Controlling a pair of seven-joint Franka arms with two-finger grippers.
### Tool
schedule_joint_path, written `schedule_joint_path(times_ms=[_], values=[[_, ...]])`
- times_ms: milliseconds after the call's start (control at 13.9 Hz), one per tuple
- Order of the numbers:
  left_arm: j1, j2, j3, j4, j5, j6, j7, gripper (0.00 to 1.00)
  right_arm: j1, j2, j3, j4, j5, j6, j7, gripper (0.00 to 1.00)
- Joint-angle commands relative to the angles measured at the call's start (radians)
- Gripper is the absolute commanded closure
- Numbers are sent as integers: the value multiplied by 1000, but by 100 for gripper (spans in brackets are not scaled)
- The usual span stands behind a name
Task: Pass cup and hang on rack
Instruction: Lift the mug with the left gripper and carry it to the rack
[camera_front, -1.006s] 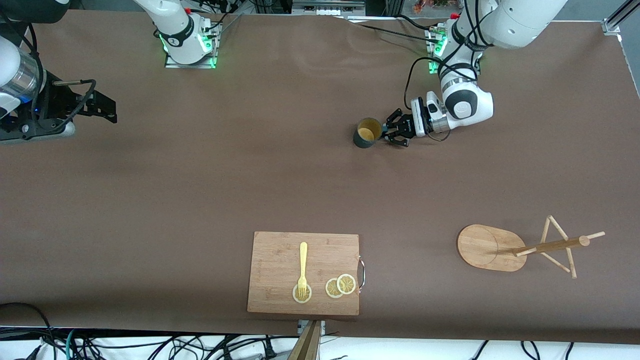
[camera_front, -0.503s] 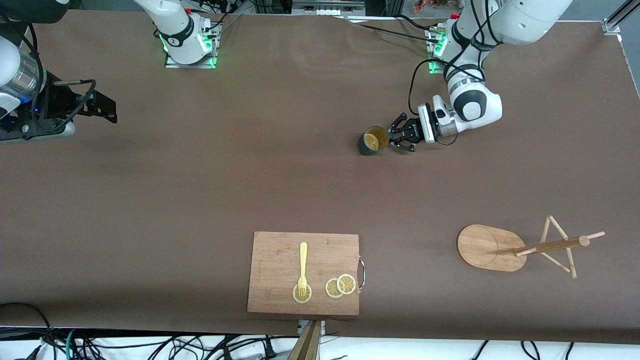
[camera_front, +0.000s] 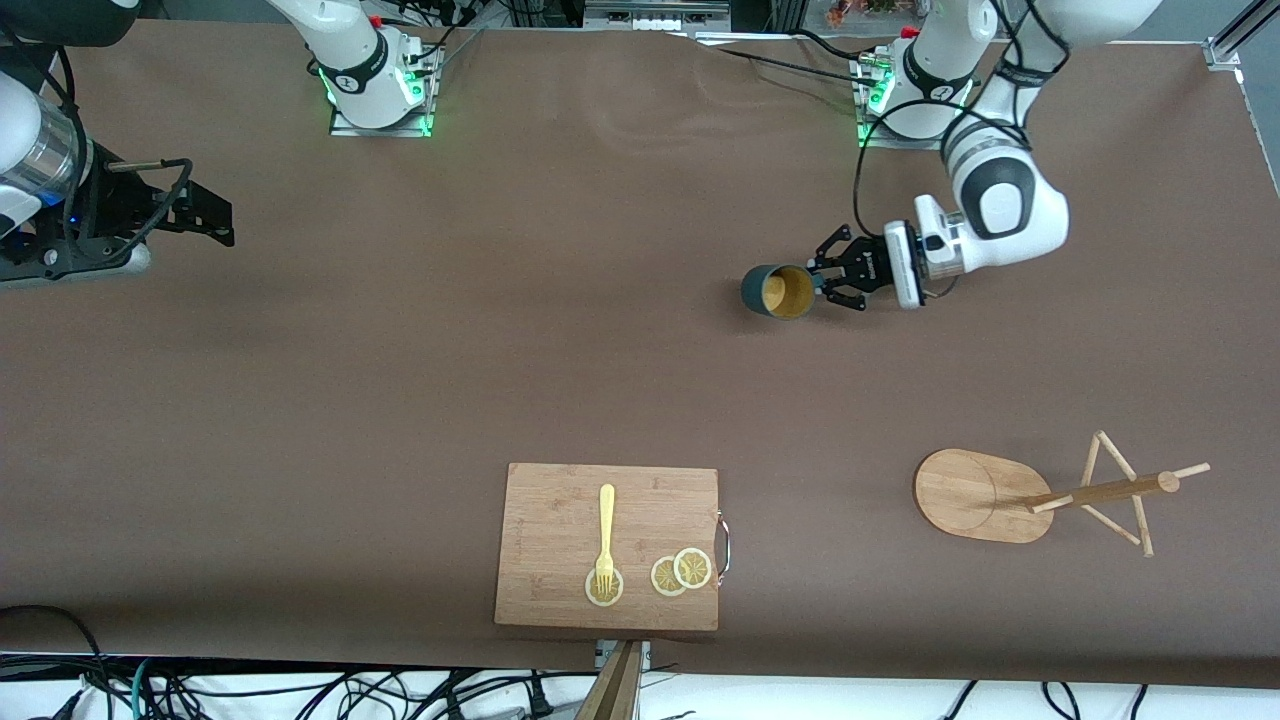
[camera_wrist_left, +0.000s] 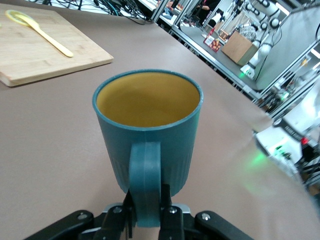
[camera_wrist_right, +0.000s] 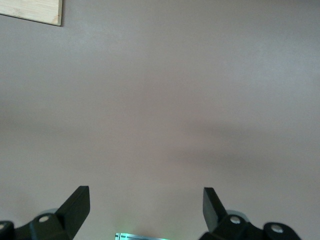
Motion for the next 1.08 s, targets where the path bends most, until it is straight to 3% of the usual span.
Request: schedule_joint_path(times_ms=[0,216,431,719,1006], values=[[36,-36,129,109,214,-212,-281,100,-9,-11,9,-7,-11,5,-13,0],[86,-33,233,262,322,-456,-597,100,-9,-11,9,-7,-11,2,-16,0],[169,-12,253,301,318,-558,-746,100,-9,-11,9,-8,-13,-6,-21,0],[297,97,255,373,236,-614,-912,100,-10,-11,9,-10,-13,-13,-20,0],[321,217,255,488,108,-687,-1093,100,-9,-13,7,-8,-5,-12,-12,0]])
